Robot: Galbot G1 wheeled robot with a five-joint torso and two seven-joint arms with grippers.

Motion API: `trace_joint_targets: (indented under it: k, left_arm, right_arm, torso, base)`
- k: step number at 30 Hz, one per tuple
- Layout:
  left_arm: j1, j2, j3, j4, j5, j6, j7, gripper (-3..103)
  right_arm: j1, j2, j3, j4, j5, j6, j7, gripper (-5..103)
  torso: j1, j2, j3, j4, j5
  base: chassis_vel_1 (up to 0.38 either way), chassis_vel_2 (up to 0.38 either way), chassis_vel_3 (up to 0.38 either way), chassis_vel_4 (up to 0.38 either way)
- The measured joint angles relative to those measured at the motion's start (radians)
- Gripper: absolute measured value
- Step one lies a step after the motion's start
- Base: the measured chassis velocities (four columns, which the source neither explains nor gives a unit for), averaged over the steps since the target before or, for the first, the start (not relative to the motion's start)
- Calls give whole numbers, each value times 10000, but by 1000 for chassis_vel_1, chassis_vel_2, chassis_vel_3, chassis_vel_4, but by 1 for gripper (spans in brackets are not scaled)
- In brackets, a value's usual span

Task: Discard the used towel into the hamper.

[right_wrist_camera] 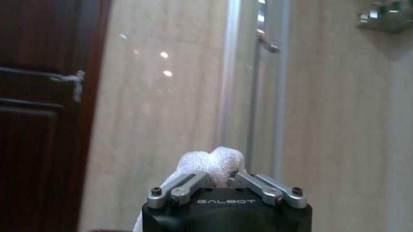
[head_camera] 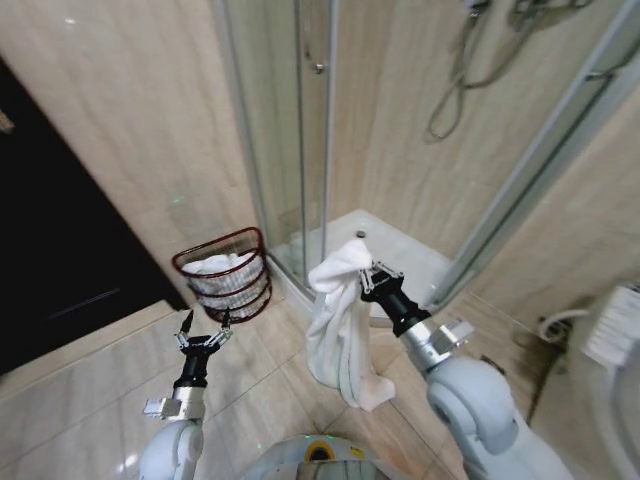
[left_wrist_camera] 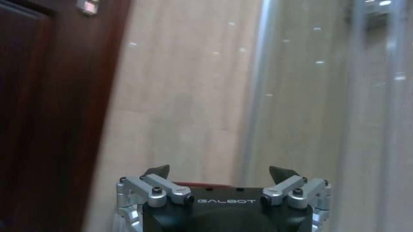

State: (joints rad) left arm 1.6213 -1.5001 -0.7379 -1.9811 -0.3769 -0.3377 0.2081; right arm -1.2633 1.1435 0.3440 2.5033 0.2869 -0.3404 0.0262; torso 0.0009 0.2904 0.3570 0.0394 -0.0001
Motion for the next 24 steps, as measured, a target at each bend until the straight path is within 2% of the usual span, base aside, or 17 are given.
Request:
trace_joint_targets:
  k: [8, 16, 24]
  left_arm:
    - [34, -90, -120, -20, -98, -160, -421, 100]
    - [12, -206, -91, 77, -100, -393, -541, 100]
    - [-34, -246, -51, 100, -38, -306, -582, 100]
  right_arm:
    - [454, 72, -271, -108, -16, 9, -244, 4]
    - [578, 37, -270, -187, -27, 35, -344, 4]
    - [866, -3, -270, -294, 12, 53, -397, 4]
  torso:
    - [72, 165, 87, -2, 1]
    - [144, 267, 138, -5, 0]
    - [285, 622, 340, -2, 1]
  base:
    - [98, 105, 97, 81]
    - [13, 16, 10, 10]
    - [0, 0, 0, 0]
